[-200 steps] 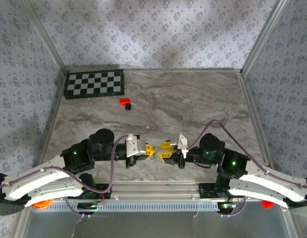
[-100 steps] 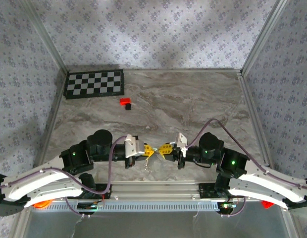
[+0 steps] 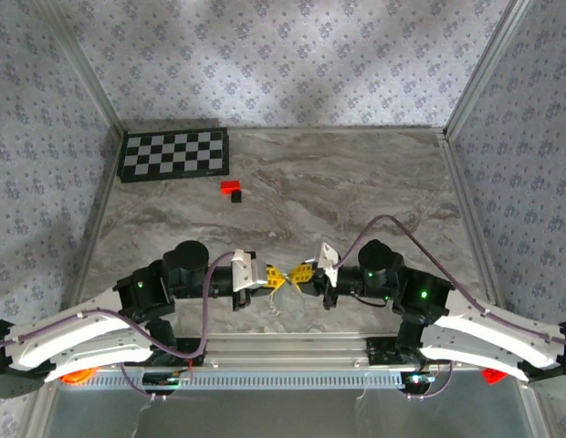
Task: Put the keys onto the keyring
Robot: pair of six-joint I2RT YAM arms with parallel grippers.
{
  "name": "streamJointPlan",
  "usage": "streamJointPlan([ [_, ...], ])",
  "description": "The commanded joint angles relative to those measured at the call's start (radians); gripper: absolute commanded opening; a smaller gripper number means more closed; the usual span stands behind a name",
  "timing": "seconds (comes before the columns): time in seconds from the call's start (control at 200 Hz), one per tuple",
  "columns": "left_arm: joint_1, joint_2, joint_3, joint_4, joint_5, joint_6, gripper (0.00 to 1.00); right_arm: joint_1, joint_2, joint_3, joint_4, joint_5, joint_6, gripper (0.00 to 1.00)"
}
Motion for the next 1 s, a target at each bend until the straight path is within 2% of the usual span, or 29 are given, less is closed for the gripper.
streamJointPlan([
  [0.0, -0.002, -0.023, -0.007, 0.116, 0.018, -0.007, 0.00, 0.001, -0.019, 0.034, -0.044, 0.015, 0.003, 0.16],
  [0.115, -0.002, -0.022, -0.019, 0.144, 0.018, -0.016, 0.00, 0.009, -0.082, 0.029, -0.055, 0.045, 0.007, 0.33],
  [0.29, -0.001, -0.024, -0.023, 0.142, 0.026, -0.011, 0.00, 0.035, -0.167, 0.039, -0.073, 0.095, -0.019, 0.45],
  [0.615, -0.001, -0.047, -0.024, 0.152, 0.079, -0.022, 0.00, 0.113, -0.106, 0.064, -0.009, 0.082, -0.122, 0.42],
  [1.0, -0.001, -0.052, -0.028, 0.169, 0.122, -0.036, 0.00, 0.142, -0.071, 0.070, 0.050, 0.075, -0.157, 0.32],
])
